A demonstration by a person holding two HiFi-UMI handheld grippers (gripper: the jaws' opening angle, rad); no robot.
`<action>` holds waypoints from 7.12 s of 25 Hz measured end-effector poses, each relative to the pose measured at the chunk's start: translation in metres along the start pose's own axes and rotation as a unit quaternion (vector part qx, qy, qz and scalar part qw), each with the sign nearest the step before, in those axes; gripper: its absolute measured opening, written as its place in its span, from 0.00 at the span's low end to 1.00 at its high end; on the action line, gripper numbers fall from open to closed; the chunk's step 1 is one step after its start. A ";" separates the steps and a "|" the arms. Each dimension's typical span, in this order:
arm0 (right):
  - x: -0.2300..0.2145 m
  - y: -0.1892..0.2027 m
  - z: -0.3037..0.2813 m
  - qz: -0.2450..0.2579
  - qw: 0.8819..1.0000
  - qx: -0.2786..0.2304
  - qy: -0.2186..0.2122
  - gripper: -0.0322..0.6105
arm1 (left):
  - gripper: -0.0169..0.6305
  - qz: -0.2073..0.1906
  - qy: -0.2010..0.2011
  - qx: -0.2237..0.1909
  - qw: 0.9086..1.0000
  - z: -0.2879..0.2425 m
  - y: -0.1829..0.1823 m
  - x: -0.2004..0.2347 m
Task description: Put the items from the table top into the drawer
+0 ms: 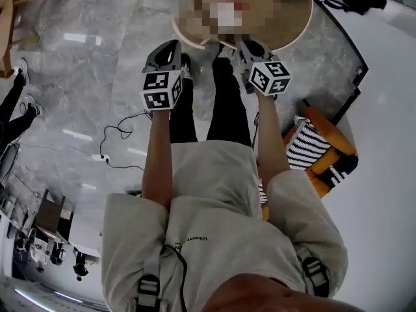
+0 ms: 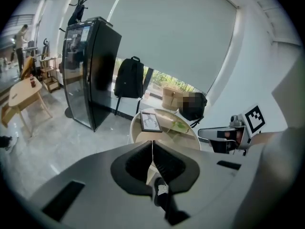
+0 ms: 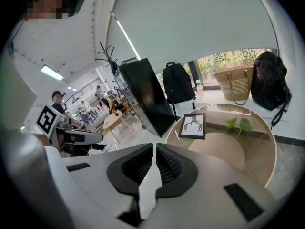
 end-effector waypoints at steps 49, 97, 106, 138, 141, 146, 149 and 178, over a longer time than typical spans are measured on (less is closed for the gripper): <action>-0.079 0.197 -0.235 0.117 0.973 0.194 0.050 0.39 | 0.06 0.037 -0.018 0.055 0.998 -0.145 0.207 0.104; -0.067 0.299 -0.302 0.094 0.973 0.200 0.062 0.45 | 0.06 0.053 0.009 0.095 0.994 -0.173 0.243 0.125; -0.021 0.231 -0.224 0.055 0.981 0.172 0.071 0.45 | 0.06 0.039 0.008 0.080 0.996 -0.119 0.179 0.102; 0.187 0.008 0.057 0.036 0.998 0.003 0.050 0.44 | 0.06 -0.059 0.087 -0.003 0.994 0.153 -0.001 -0.015; 0.196 0.014 0.063 -0.022 1.000 -0.004 0.018 0.44 | 0.06 -0.052 0.083 -0.012 0.995 0.157 -0.004 -0.013; 0.189 0.022 0.073 -0.043 0.999 -0.006 0.017 0.42 | 0.06 -0.042 0.083 -0.028 0.995 0.161 -0.006 -0.017; 0.191 0.034 0.071 -0.042 0.999 0.006 0.024 0.35 | 0.06 -0.034 0.077 -0.036 0.996 0.171 -0.001 -0.011; 0.201 0.074 0.107 -0.010 0.998 0.002 0.068 0.11 | 0.06 -0.069 0.100 0.017 0.992 0.161 0.046 -0.024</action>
Point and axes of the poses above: the fingertips, and each gripper's own axes: z backward along the fingers, x to its left, y out of its underside, the point moved 3 cm from there along z, backward along the fingers, and after that the axes turned 6 degrees about -y, right-handed, at the moved point
